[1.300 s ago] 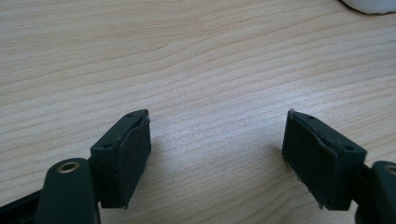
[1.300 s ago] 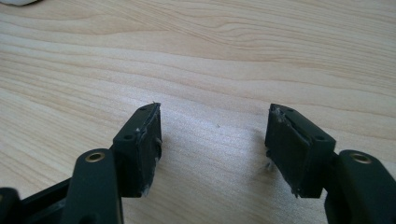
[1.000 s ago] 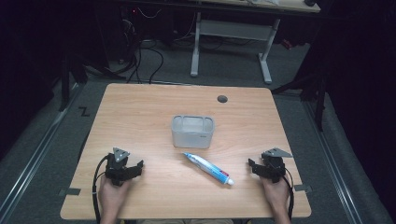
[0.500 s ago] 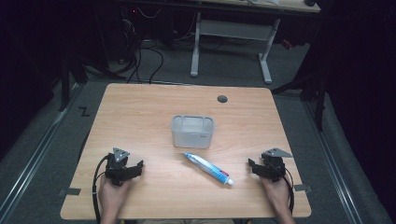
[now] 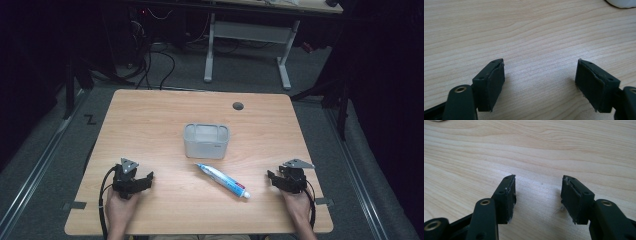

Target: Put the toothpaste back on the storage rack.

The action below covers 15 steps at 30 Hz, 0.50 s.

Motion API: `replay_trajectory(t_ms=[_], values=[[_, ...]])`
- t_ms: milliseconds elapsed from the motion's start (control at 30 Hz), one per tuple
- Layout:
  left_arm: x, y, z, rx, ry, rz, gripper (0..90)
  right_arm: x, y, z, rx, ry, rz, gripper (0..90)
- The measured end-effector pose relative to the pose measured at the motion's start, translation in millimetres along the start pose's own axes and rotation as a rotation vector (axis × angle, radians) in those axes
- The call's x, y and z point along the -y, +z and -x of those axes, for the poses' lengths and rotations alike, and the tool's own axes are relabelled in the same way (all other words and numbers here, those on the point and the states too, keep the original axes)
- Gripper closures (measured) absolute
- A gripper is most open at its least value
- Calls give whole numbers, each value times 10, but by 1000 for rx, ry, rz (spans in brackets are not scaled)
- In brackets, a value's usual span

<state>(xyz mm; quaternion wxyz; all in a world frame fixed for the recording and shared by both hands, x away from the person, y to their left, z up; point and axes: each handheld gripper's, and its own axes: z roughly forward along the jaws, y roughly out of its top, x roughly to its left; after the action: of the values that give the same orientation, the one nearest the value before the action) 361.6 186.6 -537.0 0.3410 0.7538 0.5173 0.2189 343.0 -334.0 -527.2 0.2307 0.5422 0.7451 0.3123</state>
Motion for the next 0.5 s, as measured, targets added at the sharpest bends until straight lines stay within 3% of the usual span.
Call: replay_trajectory(t_ms=[300,500], values=[[0,-2,-4,3,-1,-2,241,-45,-114,-60,-49,15,19,477],[0,-3,-5,4,-1,-2,241,-84,-166,-145,-82,-24,30,486]])
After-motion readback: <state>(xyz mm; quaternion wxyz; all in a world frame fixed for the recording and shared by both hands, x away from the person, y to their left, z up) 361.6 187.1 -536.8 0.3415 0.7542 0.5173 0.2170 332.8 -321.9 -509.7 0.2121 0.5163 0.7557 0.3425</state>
